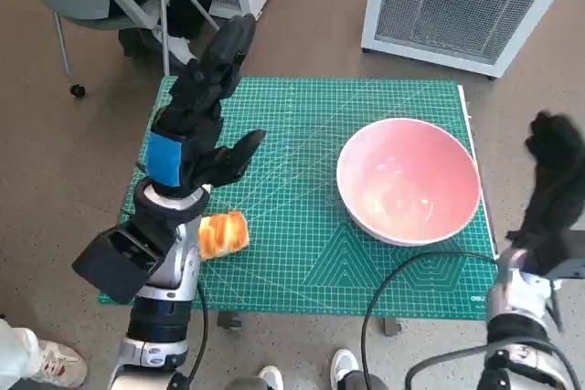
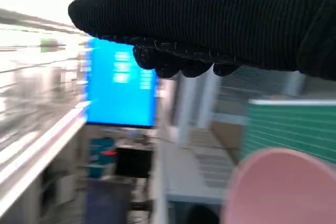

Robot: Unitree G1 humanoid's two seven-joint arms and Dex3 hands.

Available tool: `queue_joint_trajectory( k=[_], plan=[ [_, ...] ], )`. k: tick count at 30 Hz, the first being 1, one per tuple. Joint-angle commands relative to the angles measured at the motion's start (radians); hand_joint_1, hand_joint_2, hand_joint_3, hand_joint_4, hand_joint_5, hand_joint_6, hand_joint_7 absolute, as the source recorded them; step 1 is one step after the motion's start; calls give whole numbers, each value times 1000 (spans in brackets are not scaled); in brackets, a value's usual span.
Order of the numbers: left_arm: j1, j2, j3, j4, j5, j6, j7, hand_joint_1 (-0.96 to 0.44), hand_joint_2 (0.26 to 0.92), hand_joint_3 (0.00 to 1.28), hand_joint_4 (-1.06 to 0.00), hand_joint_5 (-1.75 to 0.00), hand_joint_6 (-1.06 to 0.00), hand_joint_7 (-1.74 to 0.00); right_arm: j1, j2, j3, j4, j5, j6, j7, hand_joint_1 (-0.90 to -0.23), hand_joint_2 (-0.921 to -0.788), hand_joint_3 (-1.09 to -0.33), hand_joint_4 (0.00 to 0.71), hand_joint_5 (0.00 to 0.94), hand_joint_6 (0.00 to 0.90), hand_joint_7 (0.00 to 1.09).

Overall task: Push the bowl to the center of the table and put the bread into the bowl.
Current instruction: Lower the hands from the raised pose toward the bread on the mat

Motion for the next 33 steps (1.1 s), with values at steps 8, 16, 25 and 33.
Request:
queue_joint_trajectory(
  k=[8,16,25,33],
  plan=[
    [18,26,12,-30,-6,11,-6,-592,921,367,-267,0,-402,-9,-73,80,-55,123,81,178,110,-510,-921,-846,230,7,12,543],
    [32,35,17,-54,1,25,2,-586,921,370,-292,-12,-416,-16,-124,116,-56,143,73,240,104,-548,-921,-837,235,6,50,530],
    [63,49,28,-109,1,64,13,-605,921,368,-282,-4,-429,-22,-189,161,-81,148,100,263,151,-562,-921,-878,222,1,84,535],
    [96,57,41,-156,15,91,34,-611,921,351,-284,-4,-437,-24,-242,193,-82,153,86,269,142,-566,-921,-855,217,1,88,552]
  ],
)
